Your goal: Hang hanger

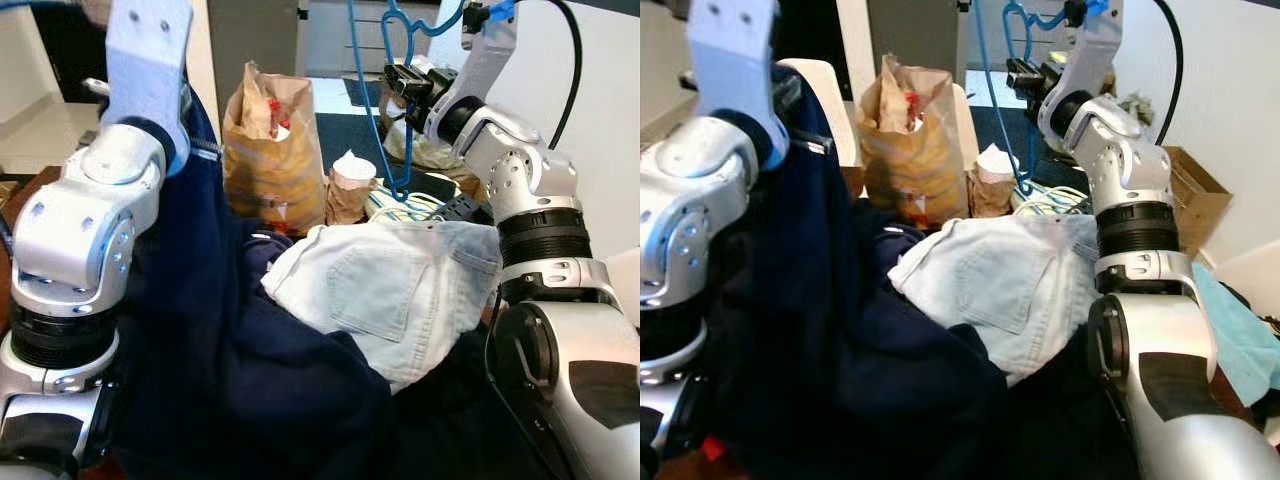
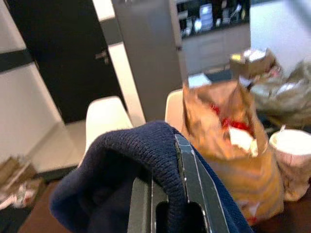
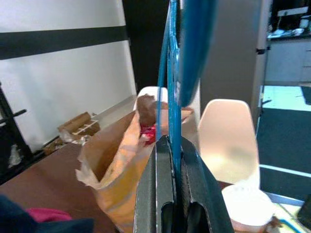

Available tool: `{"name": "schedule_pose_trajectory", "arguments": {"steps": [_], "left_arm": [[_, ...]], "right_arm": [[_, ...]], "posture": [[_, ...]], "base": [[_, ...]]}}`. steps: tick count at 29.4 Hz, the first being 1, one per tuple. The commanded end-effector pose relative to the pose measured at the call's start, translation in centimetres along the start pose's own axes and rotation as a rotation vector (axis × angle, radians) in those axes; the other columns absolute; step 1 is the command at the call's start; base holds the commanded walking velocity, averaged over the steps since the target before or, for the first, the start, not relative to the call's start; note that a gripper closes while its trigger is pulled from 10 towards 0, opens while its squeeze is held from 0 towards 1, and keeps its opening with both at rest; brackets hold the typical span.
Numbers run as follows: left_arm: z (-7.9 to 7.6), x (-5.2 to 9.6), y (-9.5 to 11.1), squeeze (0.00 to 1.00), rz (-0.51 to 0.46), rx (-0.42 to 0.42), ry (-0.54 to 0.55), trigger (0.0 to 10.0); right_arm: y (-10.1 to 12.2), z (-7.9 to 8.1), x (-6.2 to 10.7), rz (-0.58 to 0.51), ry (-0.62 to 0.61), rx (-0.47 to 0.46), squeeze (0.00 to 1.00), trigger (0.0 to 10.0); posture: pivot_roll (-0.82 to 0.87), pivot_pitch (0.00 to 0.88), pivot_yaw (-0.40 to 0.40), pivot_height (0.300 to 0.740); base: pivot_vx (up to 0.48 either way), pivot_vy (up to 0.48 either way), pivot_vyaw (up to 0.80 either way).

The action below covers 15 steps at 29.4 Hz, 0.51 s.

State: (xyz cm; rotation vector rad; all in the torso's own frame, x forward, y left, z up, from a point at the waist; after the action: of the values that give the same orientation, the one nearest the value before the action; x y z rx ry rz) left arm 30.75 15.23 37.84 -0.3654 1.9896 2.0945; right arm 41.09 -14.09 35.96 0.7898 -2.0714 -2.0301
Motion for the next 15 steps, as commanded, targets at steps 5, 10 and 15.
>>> {"name": "schedule_pose_trajectory", "arguments": {"steps": [5,10,15], "left_arm": [[-2.7,0.7,1.5,0.00,-0.081,0.102,-0.159,4.2],[-5.3,1.1,1.9,0.00,-0.098,0.202,-0.341,10.0],[-6.8,1.4,2.2,0.00,-0.104,0.243,-0.452,10.0]], "right_arm": [[0.0,-0.1,0.0,-0.018,-0.008,-0.025,0.00,10.0],[0.1,0.0,0.0,-0.043,-0.001,-0.053,0.00,10.0],[0.4,0.4,0.0,-0.083,0.024,-0.099,0.00,10.0]], "posture": [[0.01,0.000,-0.049,0.740],[0.01,0.000,-0.044,0.740],[0.02,0.000,-0.040,0.740]], "base": [[0.000,0.000,0.00],[0.000,0.000,0.00],[-0.316,0.000,0.00]]}}
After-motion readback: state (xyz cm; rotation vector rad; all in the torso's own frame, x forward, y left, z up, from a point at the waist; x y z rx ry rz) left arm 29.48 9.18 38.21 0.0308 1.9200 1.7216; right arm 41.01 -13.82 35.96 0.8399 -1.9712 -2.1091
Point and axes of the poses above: a point about 5 cm out from each wrist's last joint towards the gripper, its own x axis pointing back from the gripper into the wrist, its own y axis along the axis of the wrist's last joint, z = x × y, the point moved 1 cm from there along -x, pointing out of the wrist towards the gripper, and after that the axes turned 12 degrees about x, right-handed, at the moved point
